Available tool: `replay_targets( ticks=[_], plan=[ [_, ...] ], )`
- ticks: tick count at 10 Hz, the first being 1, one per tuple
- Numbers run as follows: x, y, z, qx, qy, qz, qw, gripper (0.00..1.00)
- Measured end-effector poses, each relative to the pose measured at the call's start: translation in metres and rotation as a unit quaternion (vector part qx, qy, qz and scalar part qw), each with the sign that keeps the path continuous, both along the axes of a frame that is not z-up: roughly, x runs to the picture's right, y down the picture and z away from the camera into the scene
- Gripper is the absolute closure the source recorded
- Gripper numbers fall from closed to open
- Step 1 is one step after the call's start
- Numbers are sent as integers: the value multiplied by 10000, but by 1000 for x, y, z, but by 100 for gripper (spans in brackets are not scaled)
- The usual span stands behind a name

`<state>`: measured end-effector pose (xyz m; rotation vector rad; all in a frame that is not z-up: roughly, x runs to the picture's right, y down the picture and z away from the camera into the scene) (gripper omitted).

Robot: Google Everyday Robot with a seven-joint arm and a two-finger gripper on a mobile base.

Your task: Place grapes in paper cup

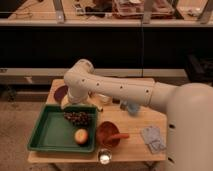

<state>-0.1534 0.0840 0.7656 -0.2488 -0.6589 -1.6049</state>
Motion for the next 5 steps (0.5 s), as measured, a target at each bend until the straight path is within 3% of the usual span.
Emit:
replay_targets(
  ticks=[5],
  plan=[
    [-14, 36, 37, -240, 33, -190, 9995, 20]
  ],
)
